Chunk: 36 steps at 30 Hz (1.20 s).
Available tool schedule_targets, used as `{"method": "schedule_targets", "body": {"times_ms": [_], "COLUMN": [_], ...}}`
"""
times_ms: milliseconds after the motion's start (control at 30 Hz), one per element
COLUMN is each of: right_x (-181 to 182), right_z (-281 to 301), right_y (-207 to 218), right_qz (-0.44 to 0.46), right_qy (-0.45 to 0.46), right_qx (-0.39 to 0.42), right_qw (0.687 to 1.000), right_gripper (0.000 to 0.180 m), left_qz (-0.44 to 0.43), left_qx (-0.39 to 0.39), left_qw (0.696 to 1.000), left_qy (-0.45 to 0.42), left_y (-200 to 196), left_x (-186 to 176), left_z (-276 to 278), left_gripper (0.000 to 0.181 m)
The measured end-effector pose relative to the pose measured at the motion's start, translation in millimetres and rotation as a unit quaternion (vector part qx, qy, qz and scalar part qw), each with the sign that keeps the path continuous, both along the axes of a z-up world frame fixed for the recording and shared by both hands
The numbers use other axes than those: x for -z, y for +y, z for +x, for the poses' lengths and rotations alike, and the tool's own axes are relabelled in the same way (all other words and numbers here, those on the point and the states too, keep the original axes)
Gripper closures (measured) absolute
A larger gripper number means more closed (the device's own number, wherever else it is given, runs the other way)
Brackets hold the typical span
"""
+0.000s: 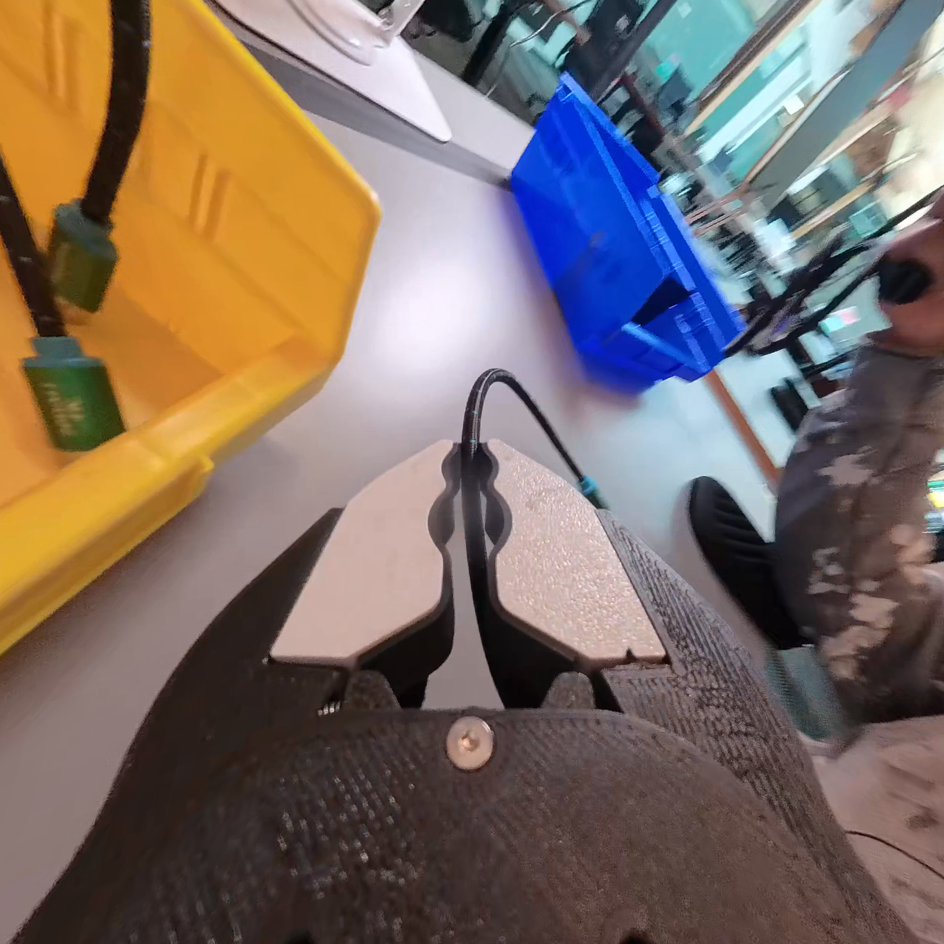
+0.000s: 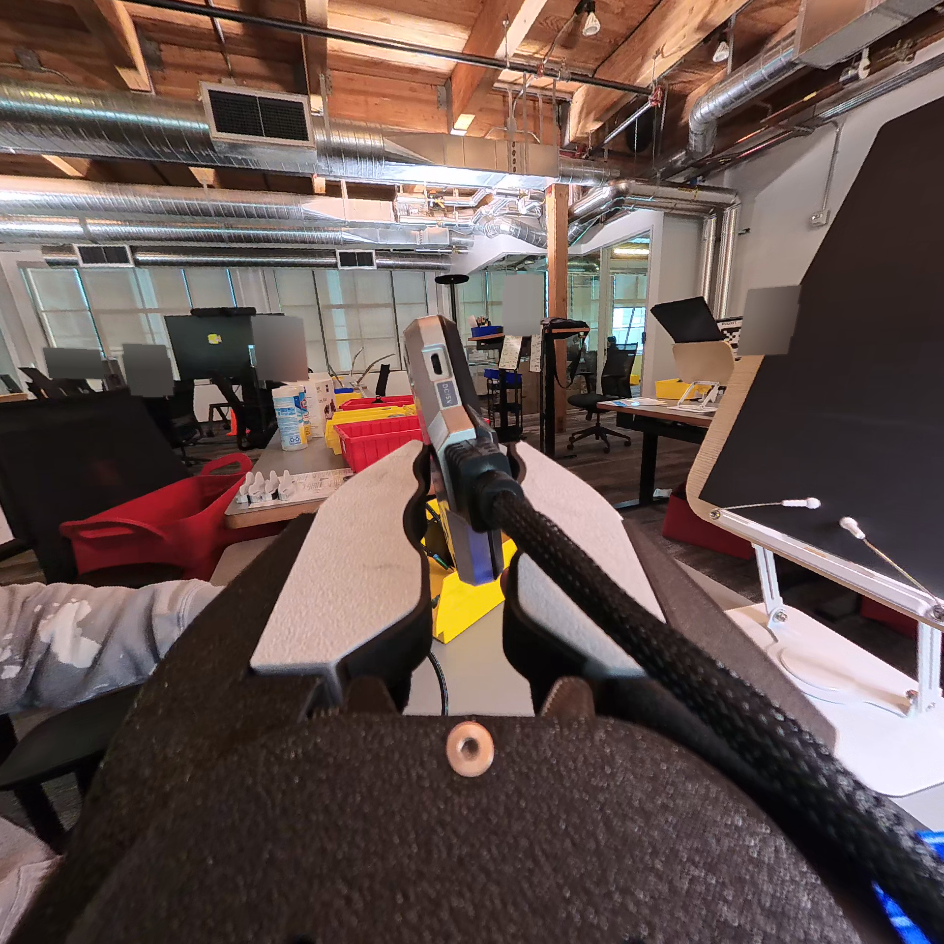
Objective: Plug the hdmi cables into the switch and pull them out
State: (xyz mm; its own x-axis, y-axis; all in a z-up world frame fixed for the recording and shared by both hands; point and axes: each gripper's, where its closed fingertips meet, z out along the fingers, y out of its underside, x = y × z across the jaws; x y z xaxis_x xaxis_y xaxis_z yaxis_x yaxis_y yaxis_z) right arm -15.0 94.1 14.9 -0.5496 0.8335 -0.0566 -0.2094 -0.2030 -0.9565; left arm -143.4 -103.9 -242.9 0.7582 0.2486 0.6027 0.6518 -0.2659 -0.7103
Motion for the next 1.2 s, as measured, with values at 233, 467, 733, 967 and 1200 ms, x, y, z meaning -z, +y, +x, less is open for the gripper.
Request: {"method": "schedule_targets", "body": {"times_ms": [233, 467, 733, 967, 1200], "right_x": [2.6, 5.1, 9.1, 6.4, 7.8], "right_z": [-1.1, -2.4, -3.4, 9.8, 20.6], "right_y": [-2.6, -1.0, -2.5, -6.2, -18.4], "right_qz": [0.008, 0.000, 0.006, -0.010, -0.029], "right_qy": [-0.005, -0.009, -0.014, -0.004, -0.020], "right_qx": [0.000, -0.008, -0.018, -0.081, -0.162], "right_qw": [1.000, 1.000, 1.000, 0.997, 0.986], "right_gripper": [0.152, 0.152, 0.152, 0.152, 0.152], "left_qz": [-0.106, -0.123, -0.238, -0.130, 0.033], "left_qx": [0.055, 0.384, 0.514, 0.433, 0.341], "left_qw": [0.958, 0.866, 0.744, 0.828, 0.894], "left_qy": [0.260, 0.297, 0.353, 0.331, 0.288], "left_y": [-21.9, -35.4, -51.1, 1.9, 57.8], "left_x": [-12.1, 10.5, 65.1, 14.3, -88.7], "left_z": [-4.3, 114.5, 149.2, 136.6, 115.4], "left_gripper": [0.151, 0.140, 0.150, 0.170, 0.170]}}
